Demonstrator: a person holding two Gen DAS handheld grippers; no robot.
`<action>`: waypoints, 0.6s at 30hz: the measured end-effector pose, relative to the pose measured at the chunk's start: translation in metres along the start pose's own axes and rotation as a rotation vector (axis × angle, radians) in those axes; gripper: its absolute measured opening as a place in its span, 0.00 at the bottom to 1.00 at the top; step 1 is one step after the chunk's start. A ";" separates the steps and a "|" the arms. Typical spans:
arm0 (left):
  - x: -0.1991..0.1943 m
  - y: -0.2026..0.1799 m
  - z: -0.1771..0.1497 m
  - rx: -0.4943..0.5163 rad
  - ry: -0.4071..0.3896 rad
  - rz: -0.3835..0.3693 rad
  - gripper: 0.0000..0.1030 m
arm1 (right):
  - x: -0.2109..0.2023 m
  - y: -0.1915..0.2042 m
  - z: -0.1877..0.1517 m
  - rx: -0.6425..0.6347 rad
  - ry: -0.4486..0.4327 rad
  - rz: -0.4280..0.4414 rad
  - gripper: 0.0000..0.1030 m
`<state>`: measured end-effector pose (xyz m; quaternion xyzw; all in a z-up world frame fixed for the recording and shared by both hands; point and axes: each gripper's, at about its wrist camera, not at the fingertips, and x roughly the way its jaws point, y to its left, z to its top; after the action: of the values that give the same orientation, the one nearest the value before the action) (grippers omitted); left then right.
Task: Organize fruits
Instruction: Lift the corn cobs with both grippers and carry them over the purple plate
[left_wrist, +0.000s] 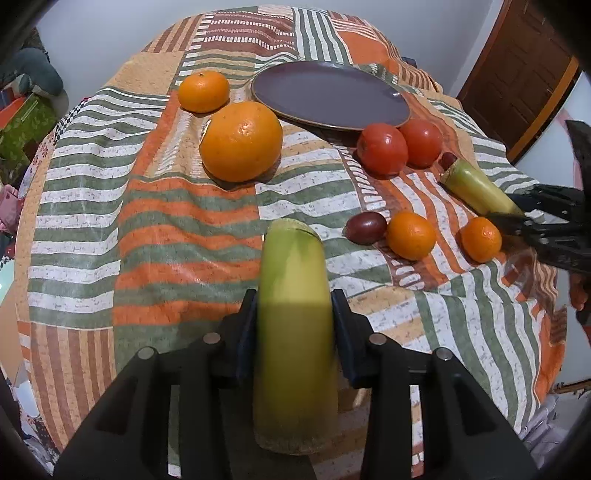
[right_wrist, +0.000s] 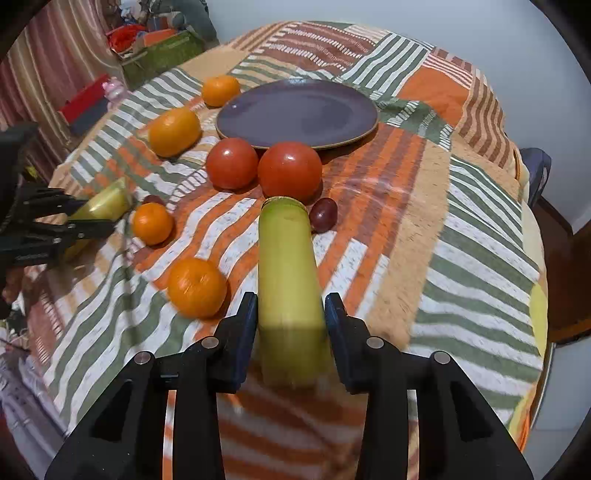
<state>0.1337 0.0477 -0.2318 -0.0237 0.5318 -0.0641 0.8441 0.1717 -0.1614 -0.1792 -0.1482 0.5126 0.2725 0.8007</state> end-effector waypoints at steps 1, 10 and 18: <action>0.000 0.000 0.000 0.000 -0.001 0.002 0.37 | 0.005 0.001 0.001 0.008 -0.001 -0.007 0.35; -0.021 -0.008 -0.001 0.007 -0.044 -0.016 0.37 | -0.016 0.004 -0.003 0.064 -0.097 -0.015 0.32; -0.051 -0.012 0.021 0.000 -0.135 -0.024 0.37 | -0.051 0.006 0.014 0.068 -0.205 -0.032 0.31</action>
<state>0.1303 0.0419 -0.1755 -0.0343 0.4734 -0.0722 0.8772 0.1624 -0.1637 -0.1268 -0.1005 0.4345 0.2556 0.8578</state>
